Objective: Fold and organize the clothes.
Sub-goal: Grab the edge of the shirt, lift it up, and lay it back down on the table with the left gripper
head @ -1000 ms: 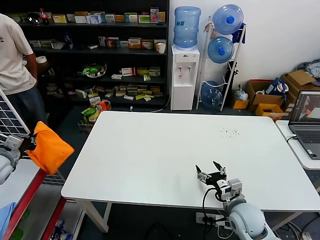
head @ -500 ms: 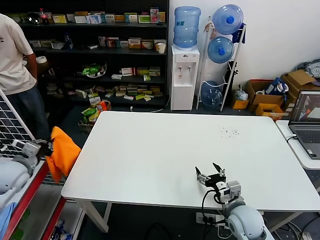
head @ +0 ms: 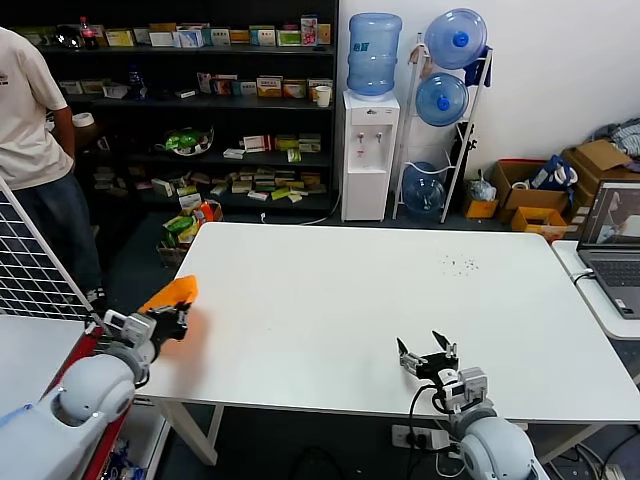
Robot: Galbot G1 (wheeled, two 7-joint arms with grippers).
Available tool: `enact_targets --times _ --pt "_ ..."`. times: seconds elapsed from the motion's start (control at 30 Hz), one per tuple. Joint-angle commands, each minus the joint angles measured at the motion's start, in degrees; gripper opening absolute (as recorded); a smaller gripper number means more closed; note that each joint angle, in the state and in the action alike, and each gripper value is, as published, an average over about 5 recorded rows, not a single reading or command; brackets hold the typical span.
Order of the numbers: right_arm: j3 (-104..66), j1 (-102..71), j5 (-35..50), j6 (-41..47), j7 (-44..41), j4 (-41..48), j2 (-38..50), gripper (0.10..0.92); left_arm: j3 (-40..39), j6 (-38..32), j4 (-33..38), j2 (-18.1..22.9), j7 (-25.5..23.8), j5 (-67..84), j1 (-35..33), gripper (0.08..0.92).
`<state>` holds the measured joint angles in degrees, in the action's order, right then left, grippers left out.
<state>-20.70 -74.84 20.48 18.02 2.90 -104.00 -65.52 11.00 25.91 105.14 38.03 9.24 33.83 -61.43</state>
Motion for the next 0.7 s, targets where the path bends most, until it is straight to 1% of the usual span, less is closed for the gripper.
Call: enact_targets --times 0.03,0.27,0.47,0.7 --pt "-1.66 -1.61 -1.08 -1.77 -0.73 -0.16 0.36 0.823 -11.07 0.33 -0.20 19.83 2.16 -4.21 2.98 0.115" --pt "-4.32 -4.67 -0.79 -2.85 -1.12 -1.48 1.73 0.823 -17.78 -1.10 -7.93 35.02 2.46 -8.96 6.10 0.115" --pt "-6.92 -7.35 -0.30 -3.03 -1.16 -2.23 2.84 0.823 -22.29 -1.61 -11.97 43.20 4.03 -8.70 8.92 0.115" --pt "-7.82 -8.06 -0.18 -2.70 -0.88 -2.07 2.88 0.823 -23.34 -5.05 -19.40 52.87 6.56 -9.16 11.70 0.115"
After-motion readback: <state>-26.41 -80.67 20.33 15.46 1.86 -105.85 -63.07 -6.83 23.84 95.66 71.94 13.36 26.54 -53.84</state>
